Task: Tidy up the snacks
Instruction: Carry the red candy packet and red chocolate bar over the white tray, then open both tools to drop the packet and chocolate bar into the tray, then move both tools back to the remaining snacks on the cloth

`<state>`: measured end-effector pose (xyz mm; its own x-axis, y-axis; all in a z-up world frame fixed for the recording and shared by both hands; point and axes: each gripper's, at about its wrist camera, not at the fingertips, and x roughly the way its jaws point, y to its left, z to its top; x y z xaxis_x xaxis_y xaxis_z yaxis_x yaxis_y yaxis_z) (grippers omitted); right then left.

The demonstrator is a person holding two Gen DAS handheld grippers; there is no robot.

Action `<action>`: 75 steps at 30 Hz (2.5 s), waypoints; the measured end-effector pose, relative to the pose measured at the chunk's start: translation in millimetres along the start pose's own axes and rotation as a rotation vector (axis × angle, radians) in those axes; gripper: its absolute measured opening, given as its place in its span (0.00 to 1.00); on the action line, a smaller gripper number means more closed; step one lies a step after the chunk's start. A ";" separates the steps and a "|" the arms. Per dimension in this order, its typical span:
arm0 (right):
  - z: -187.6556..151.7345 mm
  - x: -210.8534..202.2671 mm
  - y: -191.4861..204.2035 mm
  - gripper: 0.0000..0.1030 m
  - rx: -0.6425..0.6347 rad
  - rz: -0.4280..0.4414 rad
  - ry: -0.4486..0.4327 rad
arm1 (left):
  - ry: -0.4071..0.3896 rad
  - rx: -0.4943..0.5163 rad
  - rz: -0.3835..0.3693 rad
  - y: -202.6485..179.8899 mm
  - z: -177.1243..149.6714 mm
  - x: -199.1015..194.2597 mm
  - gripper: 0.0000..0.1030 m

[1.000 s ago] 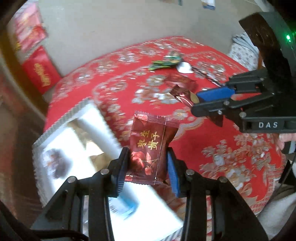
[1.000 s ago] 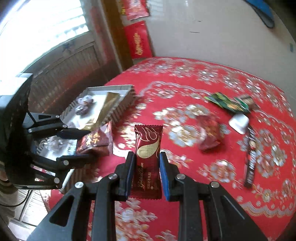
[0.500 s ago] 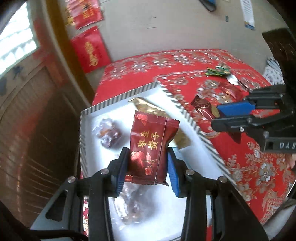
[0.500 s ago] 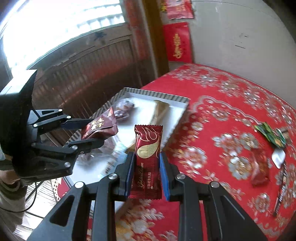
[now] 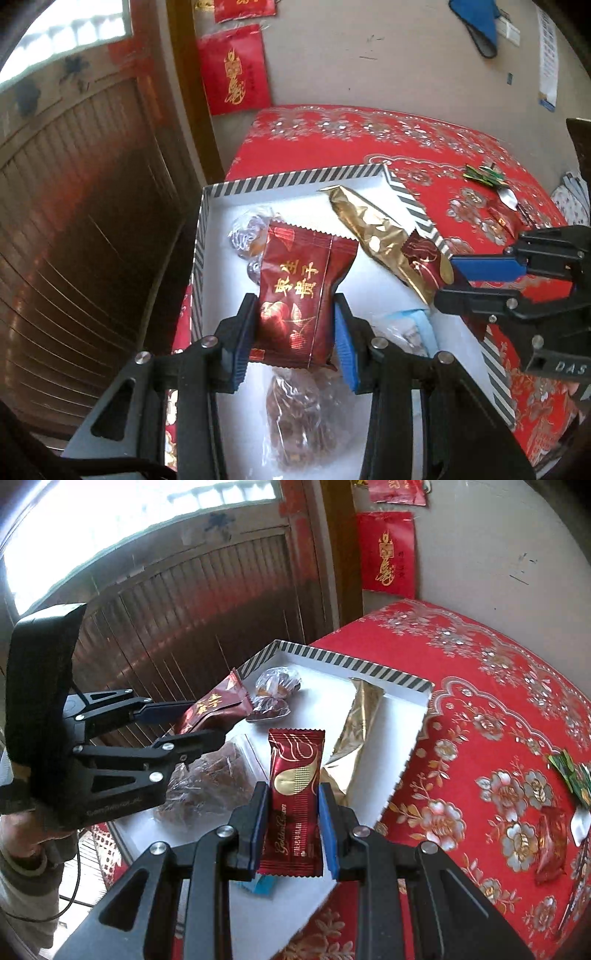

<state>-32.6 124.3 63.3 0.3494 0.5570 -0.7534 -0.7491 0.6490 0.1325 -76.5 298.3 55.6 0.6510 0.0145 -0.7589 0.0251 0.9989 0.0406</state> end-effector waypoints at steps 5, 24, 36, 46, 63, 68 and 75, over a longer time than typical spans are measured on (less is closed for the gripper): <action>11.2 17.5 2.1 0.25 -0.014 -0.012 0.018 | 0.014 -0.022 0.014 8.9 -1.7 11.1 0.41; 15.0 56.2 14.9 0.26 -0.044 -0.015 0.075 | 0.041 -0.027 0.029 15.1 -5.9 30.8 0.41; 13.1 44.4 18.1 0.29 -0.028 0.014 0.042 | 0.035 -0.025 0.042 14.2 -6.8 30.8 0.43; 7.7 25.5 11.5 0.31 0.005 0.021 0.001 | -0.016 -0.049 0.059 8.9 -3.9 12.2 0.79; -34.5 -41.4 -40.7 0.42 0.124 -0.036 -0.087 | -0.093 -0.023 0.062 -49.4 9.8 -21.3 0.86; -54.9 -65.4 -71.2 0.42 0.183 -0.088 -0.098 | -0.096 0.023 0.025 -83.9 15.2 -24.1 0.86; -83.5 -106.2 -118.6 0.46 0.277 -0.173 -0.121 | -0.096 0.083 -0.034 -133.2 26.5 -24.1 0.86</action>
<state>-27.9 -55.1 73.8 0.5343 0.4734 -0.7003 -0.4979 0.8458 0.1919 -75.4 163.7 85.7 0.7186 -0.0282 -0.6949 0.1085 0.9915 0.0719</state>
